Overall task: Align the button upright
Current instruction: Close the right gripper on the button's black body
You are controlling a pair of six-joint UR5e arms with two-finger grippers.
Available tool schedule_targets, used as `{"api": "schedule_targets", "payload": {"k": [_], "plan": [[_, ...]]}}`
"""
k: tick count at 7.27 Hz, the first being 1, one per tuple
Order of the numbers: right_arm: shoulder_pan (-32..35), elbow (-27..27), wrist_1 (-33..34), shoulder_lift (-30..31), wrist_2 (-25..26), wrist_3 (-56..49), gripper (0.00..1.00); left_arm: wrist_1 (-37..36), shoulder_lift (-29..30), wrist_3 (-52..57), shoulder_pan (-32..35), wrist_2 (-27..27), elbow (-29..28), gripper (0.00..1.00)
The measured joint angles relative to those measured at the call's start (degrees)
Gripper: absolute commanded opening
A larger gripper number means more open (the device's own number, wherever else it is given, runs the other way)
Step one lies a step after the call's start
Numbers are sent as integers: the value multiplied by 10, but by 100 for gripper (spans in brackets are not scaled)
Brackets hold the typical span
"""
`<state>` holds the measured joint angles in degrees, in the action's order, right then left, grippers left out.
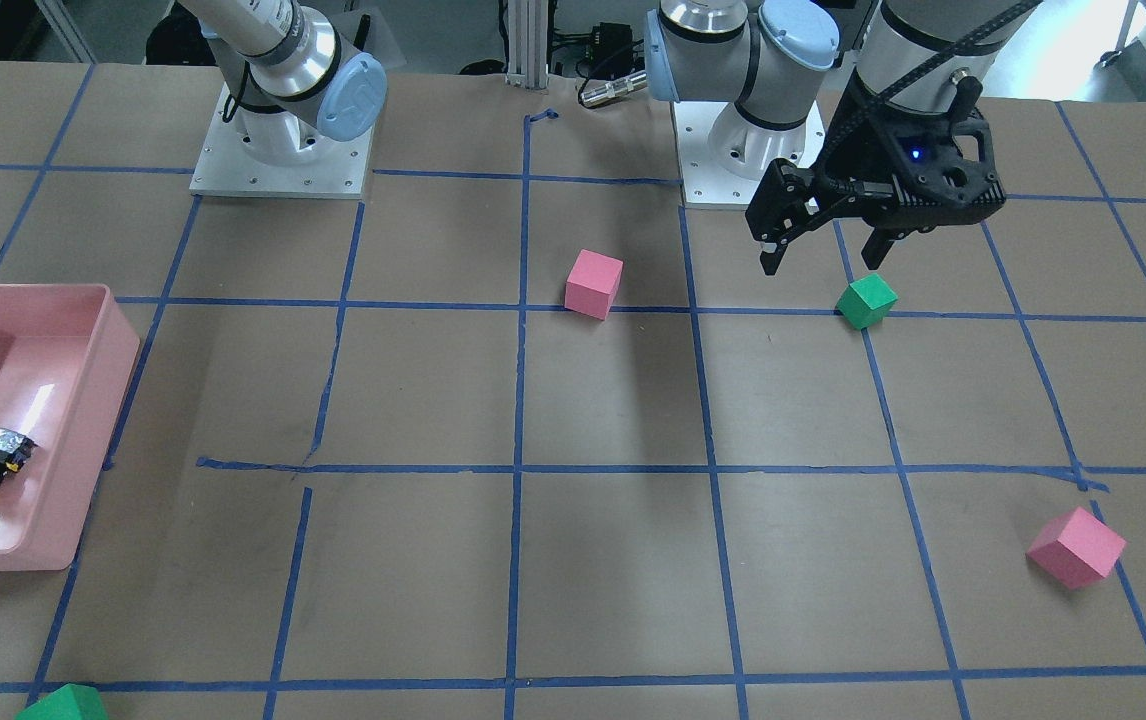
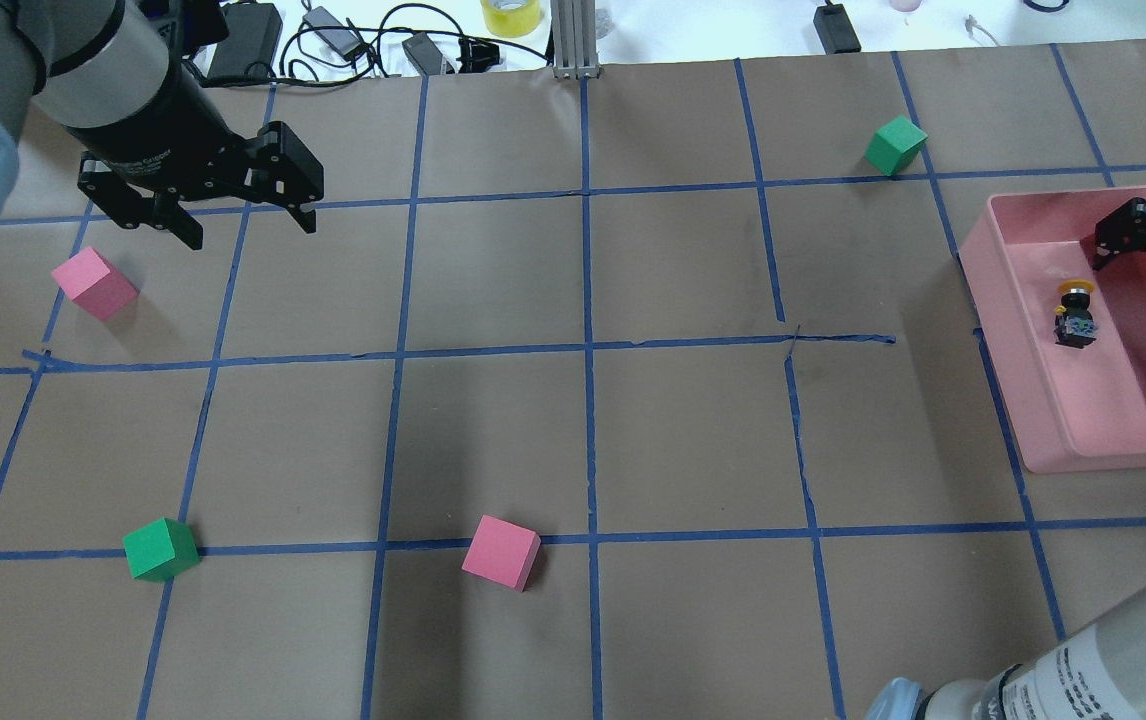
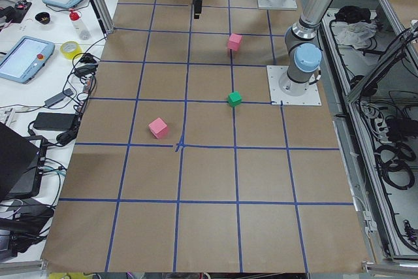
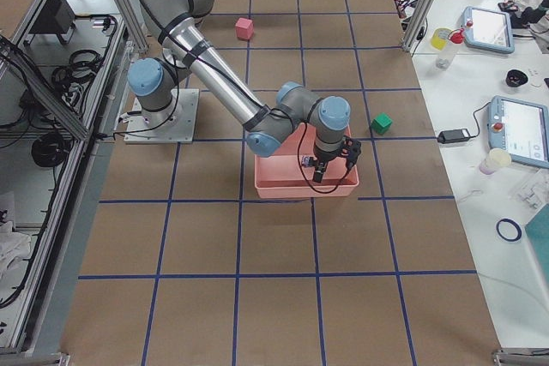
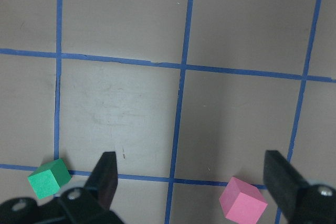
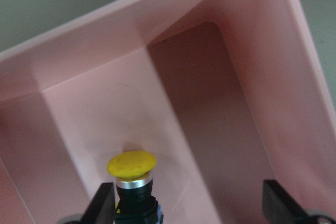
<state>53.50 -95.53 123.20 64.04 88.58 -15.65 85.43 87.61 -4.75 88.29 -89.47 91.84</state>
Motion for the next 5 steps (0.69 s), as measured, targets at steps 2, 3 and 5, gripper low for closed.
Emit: {"api": "schedule_targets", "payload": {"k": [2, 3, 5], "plan": [[20, -2, -1, 3, 7, 18, 100, 0, 0, 0, 0, 0, 0, 100], [23, -4, 0, 1, 13, 17, 100, 0, 0, 0, 0, 0, 0, 100], [24, -7, 0, -3, 29, 10, 100, -1, 0, 0, 0, 0, 0, 100]]}}
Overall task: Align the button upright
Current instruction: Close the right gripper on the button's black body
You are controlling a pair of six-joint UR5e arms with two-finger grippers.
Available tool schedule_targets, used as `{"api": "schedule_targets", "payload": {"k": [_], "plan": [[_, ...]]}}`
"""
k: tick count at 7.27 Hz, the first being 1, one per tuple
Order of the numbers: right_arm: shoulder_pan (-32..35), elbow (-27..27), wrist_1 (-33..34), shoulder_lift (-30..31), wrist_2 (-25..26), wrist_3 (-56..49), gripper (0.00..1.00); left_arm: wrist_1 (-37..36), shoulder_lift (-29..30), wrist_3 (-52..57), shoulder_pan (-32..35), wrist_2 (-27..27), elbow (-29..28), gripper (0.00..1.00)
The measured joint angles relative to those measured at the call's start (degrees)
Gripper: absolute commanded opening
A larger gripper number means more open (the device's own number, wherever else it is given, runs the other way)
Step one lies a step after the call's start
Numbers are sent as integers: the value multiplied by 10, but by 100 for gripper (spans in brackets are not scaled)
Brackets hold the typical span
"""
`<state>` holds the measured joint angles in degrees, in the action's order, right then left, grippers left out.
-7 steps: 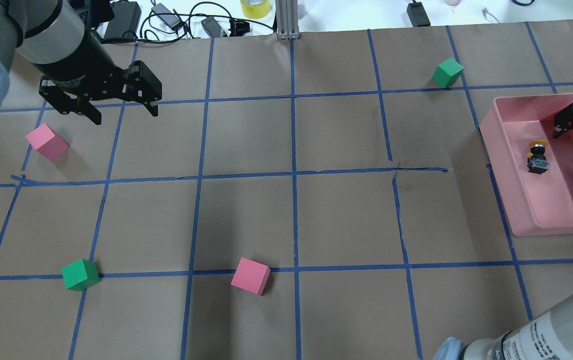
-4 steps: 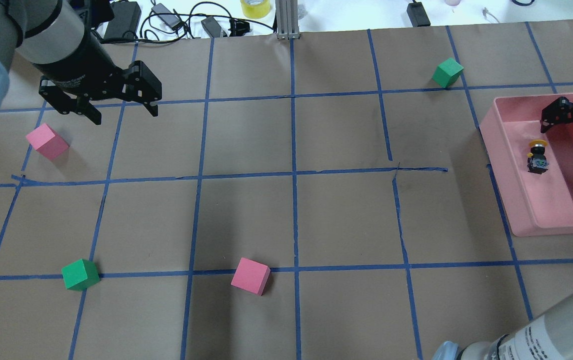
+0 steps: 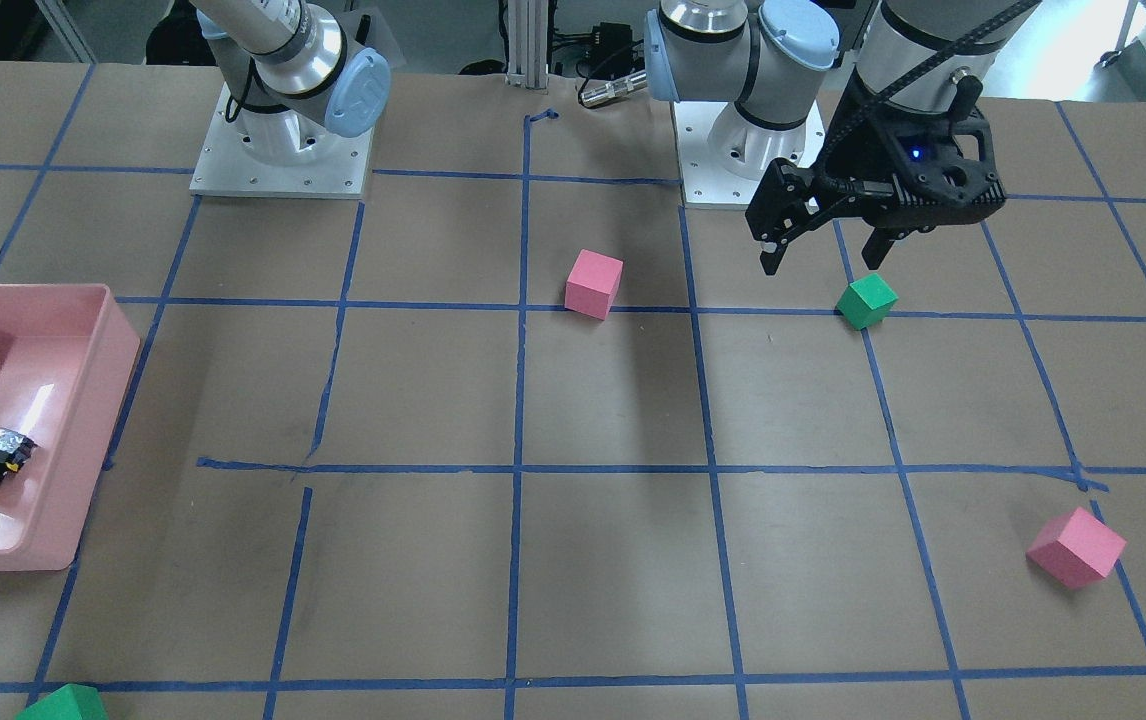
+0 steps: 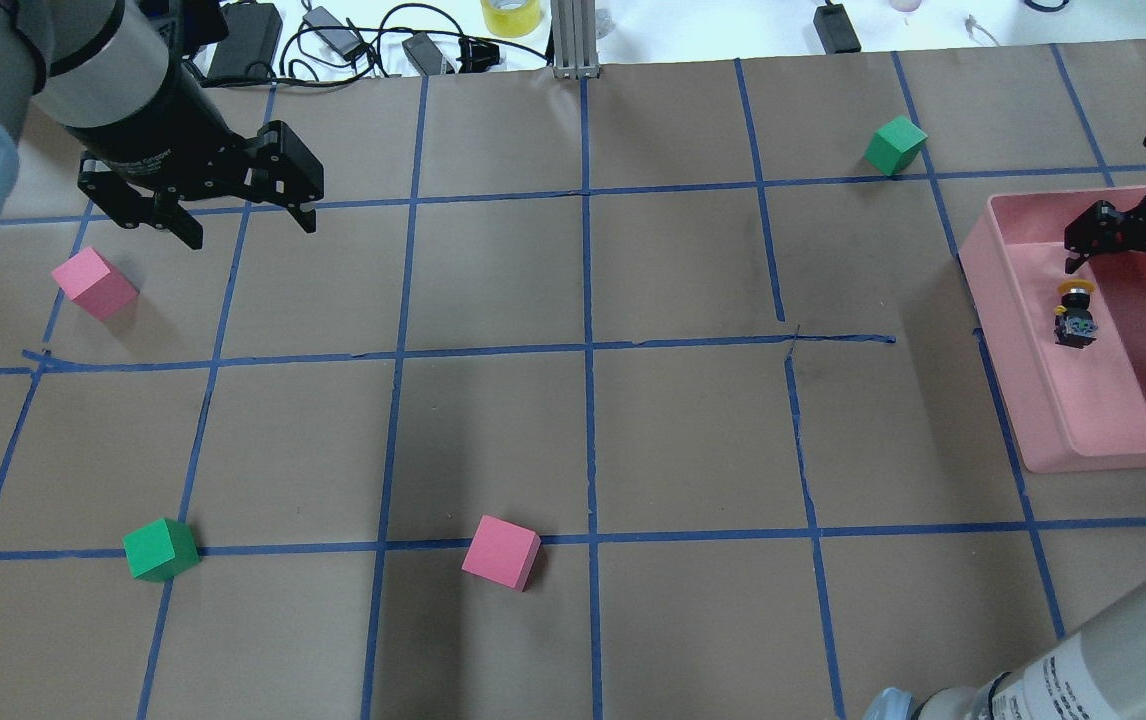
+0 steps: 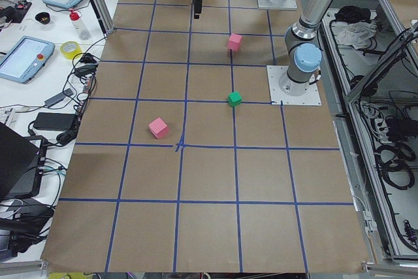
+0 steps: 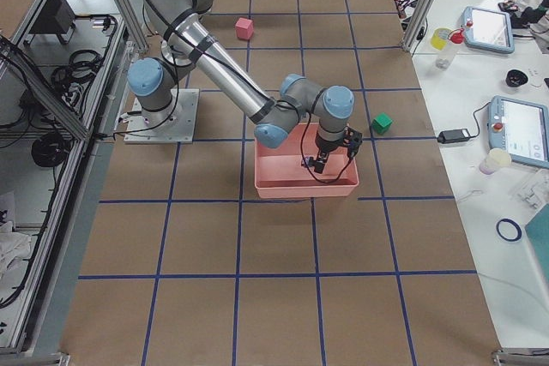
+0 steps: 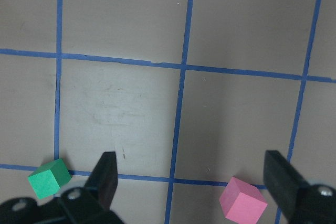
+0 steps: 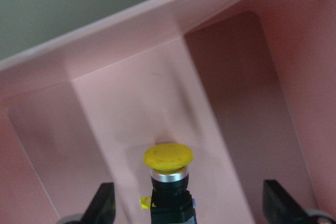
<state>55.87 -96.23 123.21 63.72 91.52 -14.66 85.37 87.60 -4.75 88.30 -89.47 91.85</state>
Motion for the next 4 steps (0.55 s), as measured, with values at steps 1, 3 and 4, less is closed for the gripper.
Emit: {"api": "schedule_targets", "payload": {"k": [1, 3, 4], "plan": [[0, 0, 0, 0, 7, -4, 100, 0, 0, 0, 0, 0, 0, 100], [0, 0, 2, -1, 21, -17, 100, 1, 0, 0, 0, 0, 0, 100], [0, 0, 2, -2, 29, -20, 100, 1, 0, 0, 0, 0, 0, 100]]}}
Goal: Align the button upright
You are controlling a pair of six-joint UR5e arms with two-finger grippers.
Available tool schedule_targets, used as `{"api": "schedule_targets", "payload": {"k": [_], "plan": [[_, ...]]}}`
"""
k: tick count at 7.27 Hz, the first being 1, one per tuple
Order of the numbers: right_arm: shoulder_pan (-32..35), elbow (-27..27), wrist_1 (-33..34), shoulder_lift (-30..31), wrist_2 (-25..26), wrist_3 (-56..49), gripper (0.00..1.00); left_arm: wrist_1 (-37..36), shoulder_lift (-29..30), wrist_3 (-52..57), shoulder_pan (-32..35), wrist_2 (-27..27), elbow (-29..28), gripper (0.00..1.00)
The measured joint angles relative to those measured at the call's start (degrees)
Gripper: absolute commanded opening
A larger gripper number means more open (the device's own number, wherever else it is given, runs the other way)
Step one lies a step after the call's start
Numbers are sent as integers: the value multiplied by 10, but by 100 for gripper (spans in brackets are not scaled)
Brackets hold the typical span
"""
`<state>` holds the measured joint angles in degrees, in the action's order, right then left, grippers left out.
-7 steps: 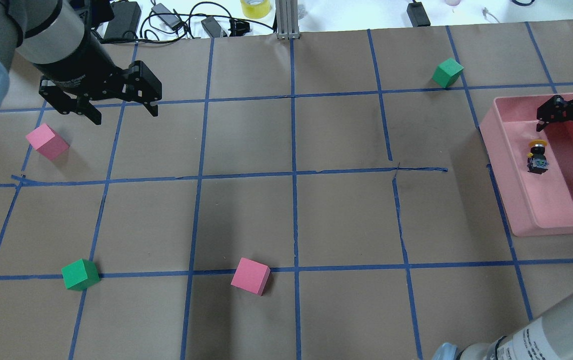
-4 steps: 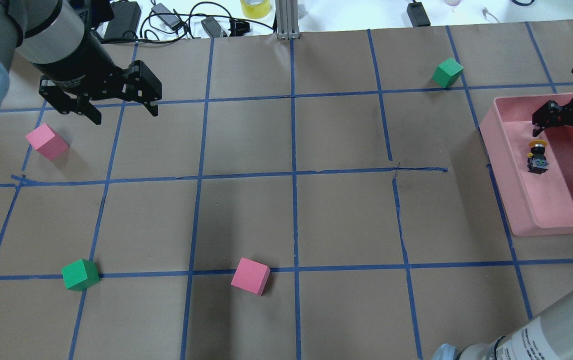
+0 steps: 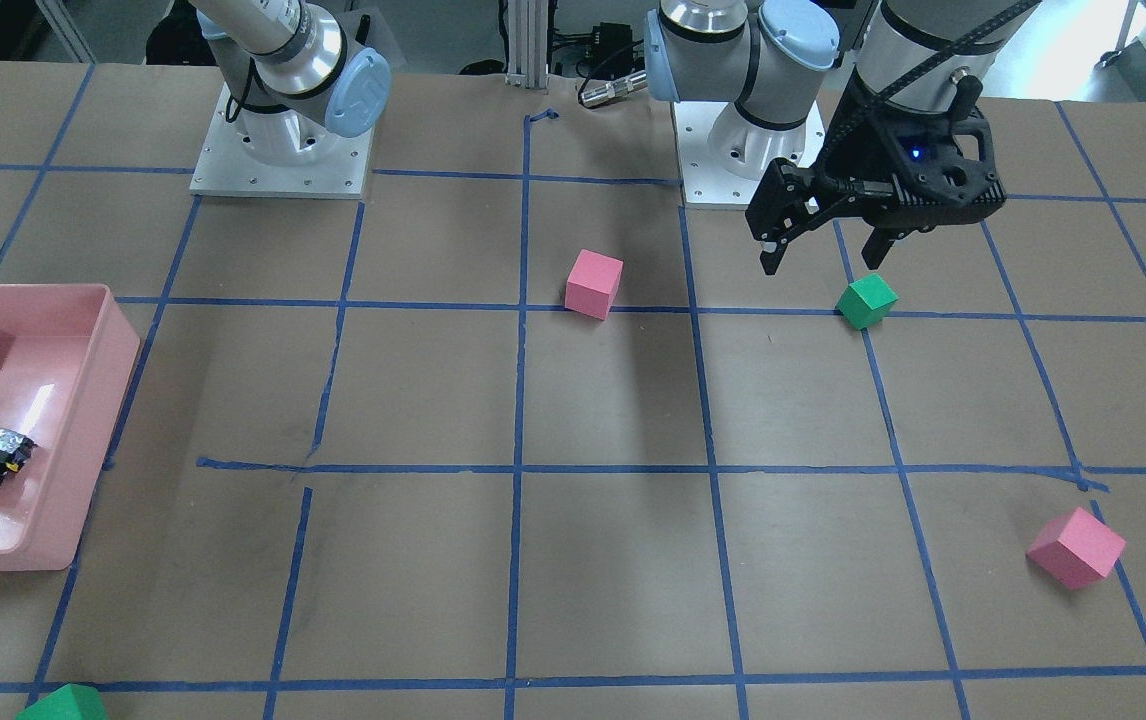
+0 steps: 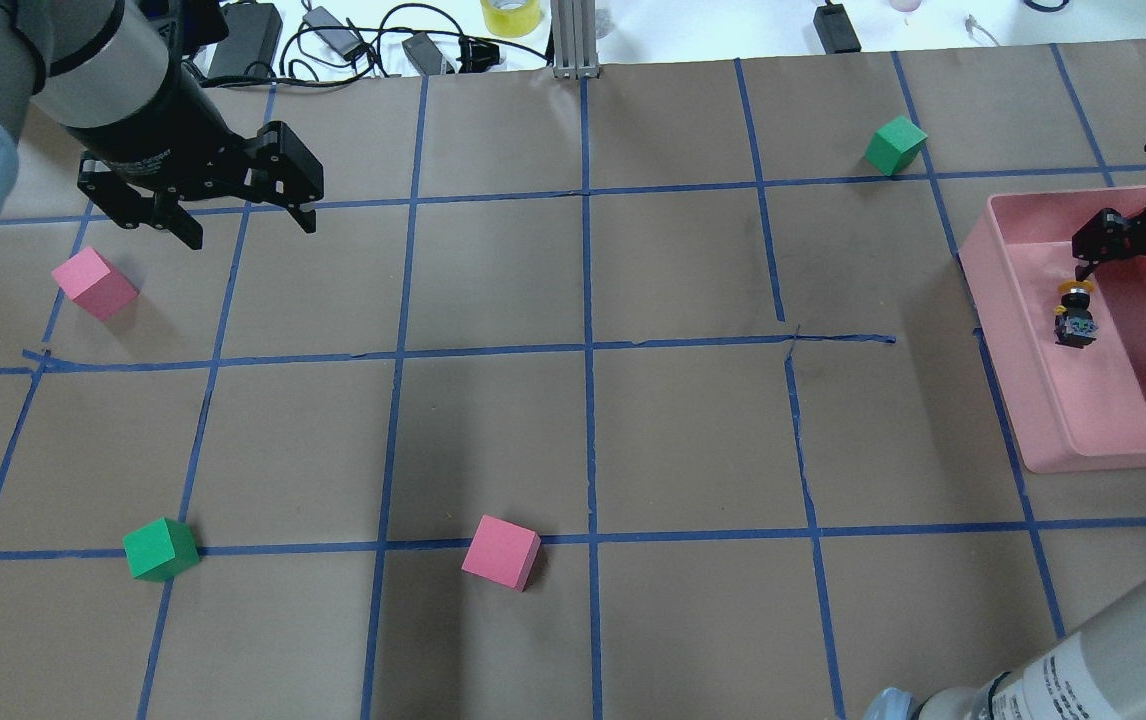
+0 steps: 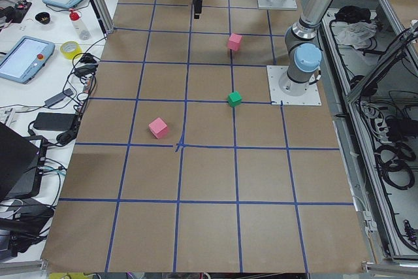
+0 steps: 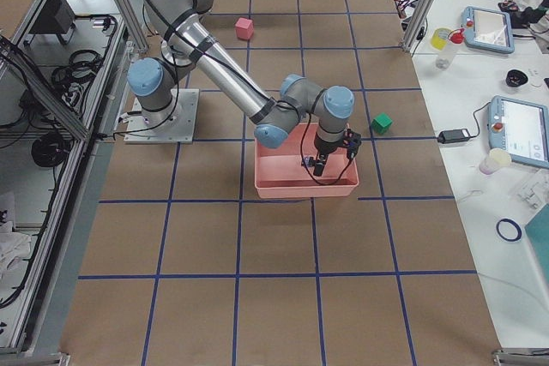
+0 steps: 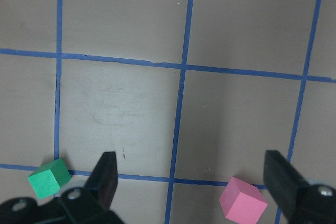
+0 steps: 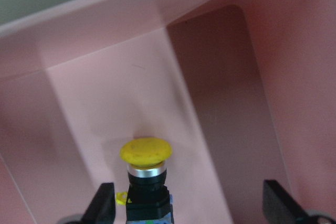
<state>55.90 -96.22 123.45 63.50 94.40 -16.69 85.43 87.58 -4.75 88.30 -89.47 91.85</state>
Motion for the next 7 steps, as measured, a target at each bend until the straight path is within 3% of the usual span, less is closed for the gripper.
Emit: {"api": "schedule_targets", "payload": {"k": [7], "plan": [[0, 1, 4, -17, 29, -3, 100, 0, 0, 0, -1, 0, 0, 100]]}}
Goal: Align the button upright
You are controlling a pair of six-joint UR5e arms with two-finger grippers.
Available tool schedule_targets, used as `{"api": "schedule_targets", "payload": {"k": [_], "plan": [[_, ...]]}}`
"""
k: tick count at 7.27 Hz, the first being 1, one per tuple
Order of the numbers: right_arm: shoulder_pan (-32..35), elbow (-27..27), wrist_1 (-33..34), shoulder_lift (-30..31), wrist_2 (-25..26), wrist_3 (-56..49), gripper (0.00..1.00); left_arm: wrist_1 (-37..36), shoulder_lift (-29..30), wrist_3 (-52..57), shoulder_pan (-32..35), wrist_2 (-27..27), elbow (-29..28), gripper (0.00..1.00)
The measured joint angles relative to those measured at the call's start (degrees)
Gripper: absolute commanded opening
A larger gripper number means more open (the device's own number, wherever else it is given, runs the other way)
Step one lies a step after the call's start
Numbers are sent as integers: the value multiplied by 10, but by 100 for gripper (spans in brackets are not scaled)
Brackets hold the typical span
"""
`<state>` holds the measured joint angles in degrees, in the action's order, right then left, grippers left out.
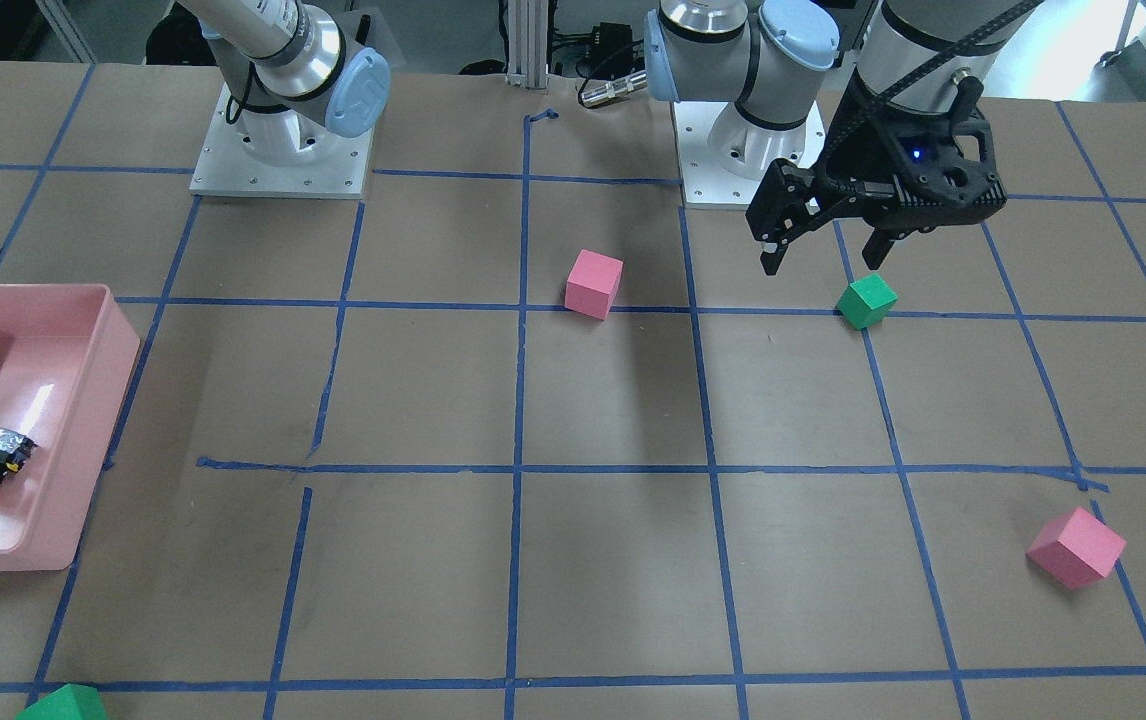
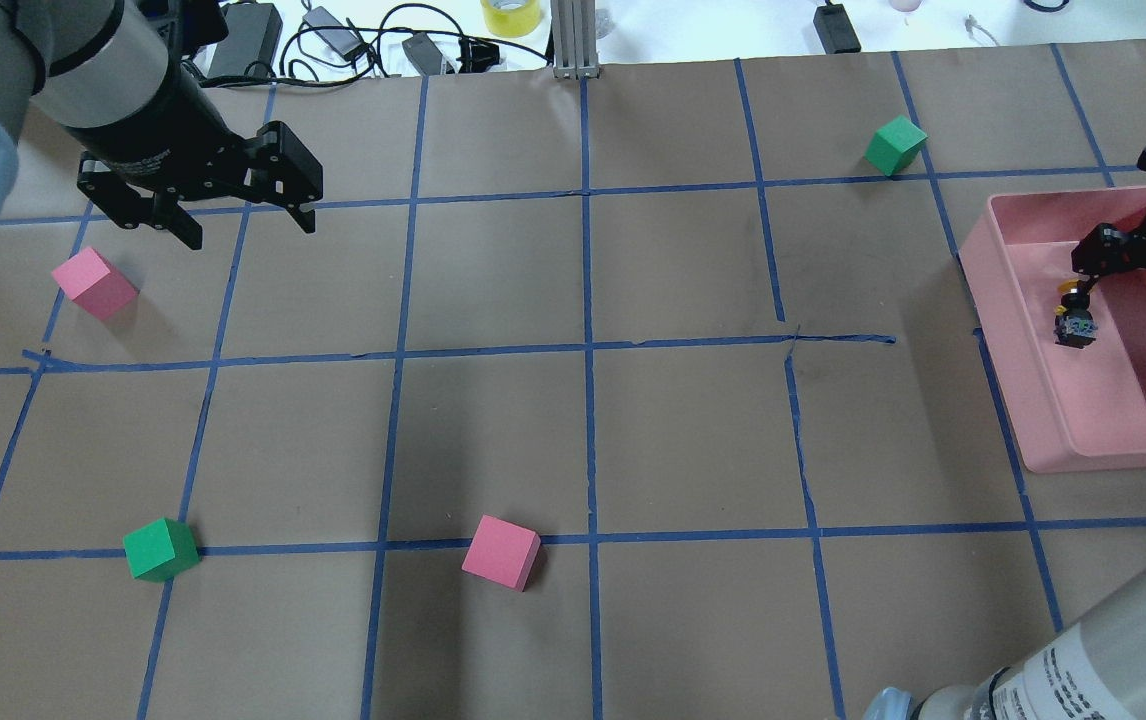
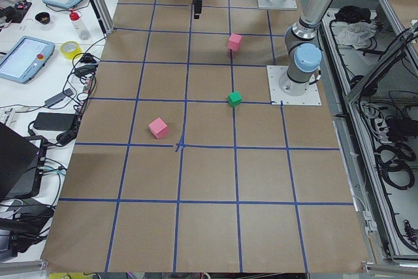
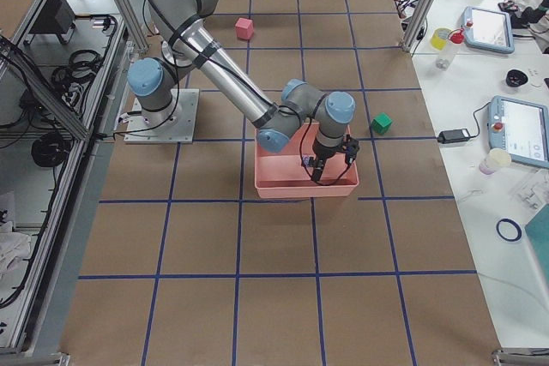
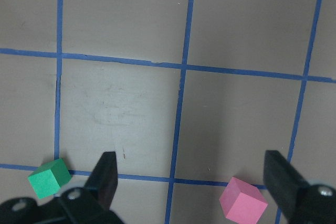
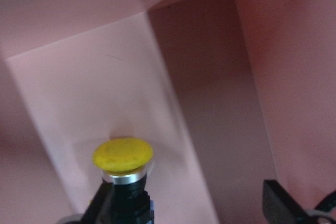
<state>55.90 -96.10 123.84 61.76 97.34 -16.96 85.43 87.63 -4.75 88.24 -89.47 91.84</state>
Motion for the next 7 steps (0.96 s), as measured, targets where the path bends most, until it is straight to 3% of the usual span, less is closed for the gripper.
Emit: {"api": "schedule_targets", "payload": {"k": [7], "plan": [[0, 1, 1, -3, 12, -9, 100, 1, -1, 0, 0, -1, 0, 100]]}}
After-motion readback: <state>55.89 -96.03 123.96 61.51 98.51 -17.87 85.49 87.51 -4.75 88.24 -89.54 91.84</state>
